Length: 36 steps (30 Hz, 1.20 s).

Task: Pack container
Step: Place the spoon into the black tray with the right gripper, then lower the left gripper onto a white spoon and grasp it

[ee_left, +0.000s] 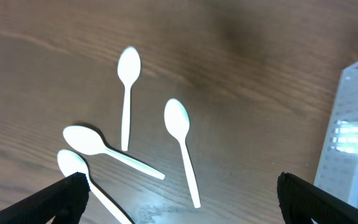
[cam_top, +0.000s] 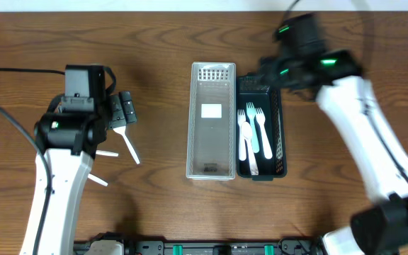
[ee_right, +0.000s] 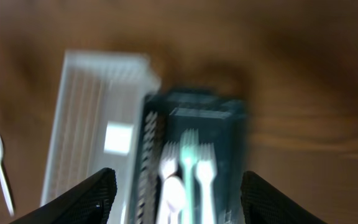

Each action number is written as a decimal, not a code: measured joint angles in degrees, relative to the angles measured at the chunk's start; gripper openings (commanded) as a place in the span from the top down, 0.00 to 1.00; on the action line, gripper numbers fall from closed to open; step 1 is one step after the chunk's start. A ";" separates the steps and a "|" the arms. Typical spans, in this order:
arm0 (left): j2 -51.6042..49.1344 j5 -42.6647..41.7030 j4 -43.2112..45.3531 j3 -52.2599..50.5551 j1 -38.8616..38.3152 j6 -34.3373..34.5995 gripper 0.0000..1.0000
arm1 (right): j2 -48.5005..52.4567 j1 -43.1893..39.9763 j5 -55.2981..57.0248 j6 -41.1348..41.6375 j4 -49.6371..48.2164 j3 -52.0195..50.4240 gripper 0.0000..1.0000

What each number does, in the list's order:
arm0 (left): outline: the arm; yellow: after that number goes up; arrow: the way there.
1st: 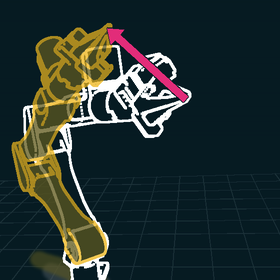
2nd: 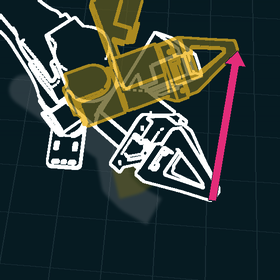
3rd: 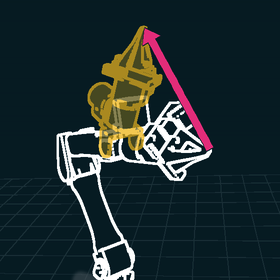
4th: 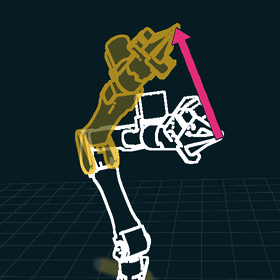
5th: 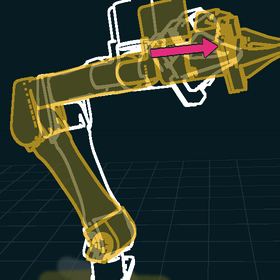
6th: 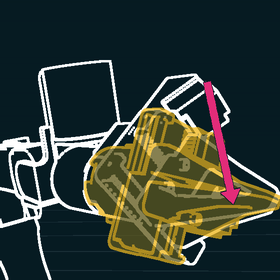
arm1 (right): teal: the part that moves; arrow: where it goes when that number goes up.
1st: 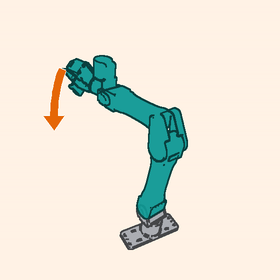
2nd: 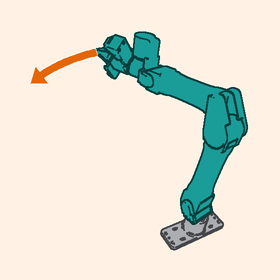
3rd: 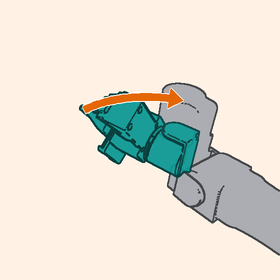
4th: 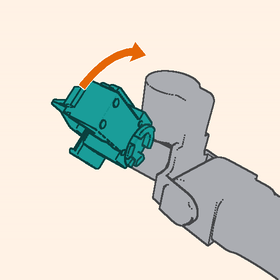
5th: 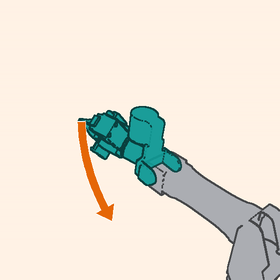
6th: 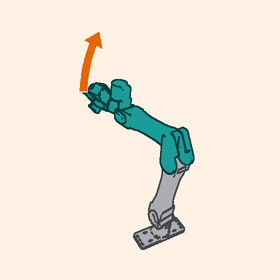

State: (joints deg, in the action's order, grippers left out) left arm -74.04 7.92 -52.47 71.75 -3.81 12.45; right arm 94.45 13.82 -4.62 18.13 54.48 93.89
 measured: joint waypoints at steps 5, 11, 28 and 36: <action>-10.49 -0.48 -0.11 0.20 1.14 6.19 0.02 | -3.13 -7.30 0.37 -1.95 7.50 0.87 0.32; -23.39 -6.64 2.38 0.20 5.55 11.85 0.02 | -1.70 -12.17 1.51 -5.16 12.20 -0.15 0.28; -38.42 -17.92 6.62 0.20 7.56 6.60 0.02 | -1.70 -17.46 4.42 -8.37 13.68 -0.20 0.26; -38.40 -18.14 7.56 0.17 7.76 5.29 0.04 | -1.70 -17.46 5.64 -8.39 13.73 -0.20 0.26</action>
State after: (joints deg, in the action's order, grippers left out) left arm -112.44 -10.22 -44.91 71.92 3.95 17.74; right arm 92.75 -3.64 1.02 9.74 68.20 93.69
